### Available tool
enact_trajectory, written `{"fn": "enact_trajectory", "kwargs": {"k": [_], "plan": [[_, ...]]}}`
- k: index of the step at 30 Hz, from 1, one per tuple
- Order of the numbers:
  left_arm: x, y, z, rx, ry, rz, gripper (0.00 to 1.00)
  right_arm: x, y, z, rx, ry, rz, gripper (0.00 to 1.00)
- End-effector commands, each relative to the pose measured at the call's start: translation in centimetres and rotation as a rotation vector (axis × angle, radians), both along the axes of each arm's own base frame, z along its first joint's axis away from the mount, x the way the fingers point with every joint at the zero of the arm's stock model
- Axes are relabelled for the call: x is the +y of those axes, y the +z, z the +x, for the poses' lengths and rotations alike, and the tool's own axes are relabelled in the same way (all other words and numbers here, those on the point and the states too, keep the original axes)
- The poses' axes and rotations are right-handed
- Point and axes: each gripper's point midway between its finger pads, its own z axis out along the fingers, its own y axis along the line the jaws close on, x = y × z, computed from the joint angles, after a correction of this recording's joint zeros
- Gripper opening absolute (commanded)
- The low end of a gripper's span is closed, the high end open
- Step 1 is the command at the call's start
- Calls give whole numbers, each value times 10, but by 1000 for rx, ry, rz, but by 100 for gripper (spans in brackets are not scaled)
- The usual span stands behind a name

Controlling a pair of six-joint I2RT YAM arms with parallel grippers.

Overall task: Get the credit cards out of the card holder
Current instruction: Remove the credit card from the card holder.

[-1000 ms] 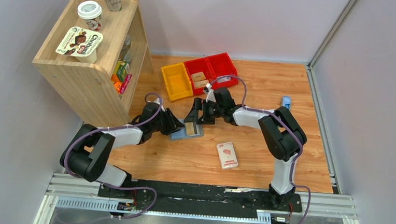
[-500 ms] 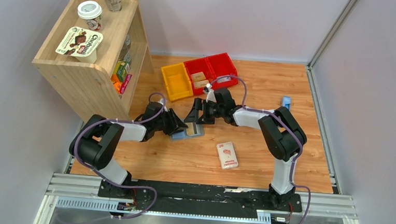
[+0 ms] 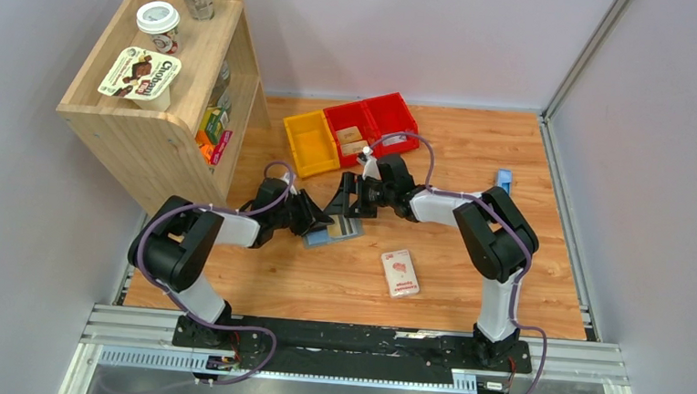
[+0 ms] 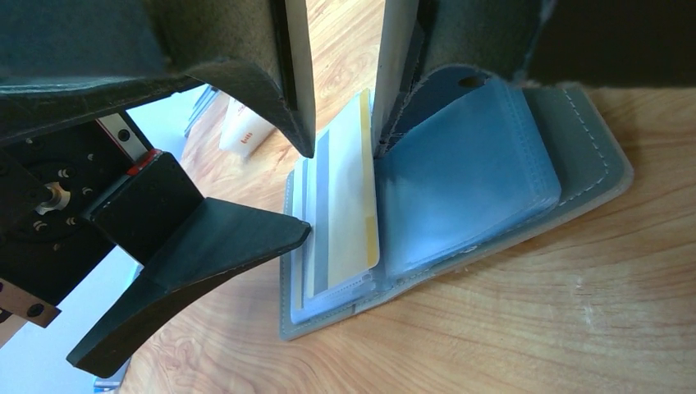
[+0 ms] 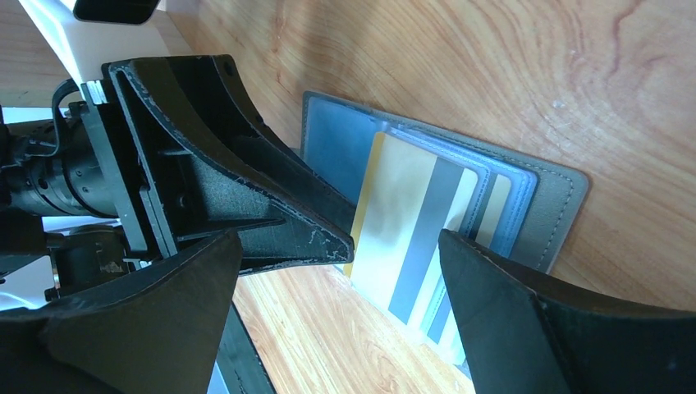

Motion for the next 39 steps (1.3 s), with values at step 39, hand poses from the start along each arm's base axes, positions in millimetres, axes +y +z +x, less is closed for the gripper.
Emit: {"fn": "enact_trajectory", "kwargs": {"k": [39], "plan": [[3,33,9,-104,40,-34,0,-11,-38,-12,88,-10,-42,100]]}}
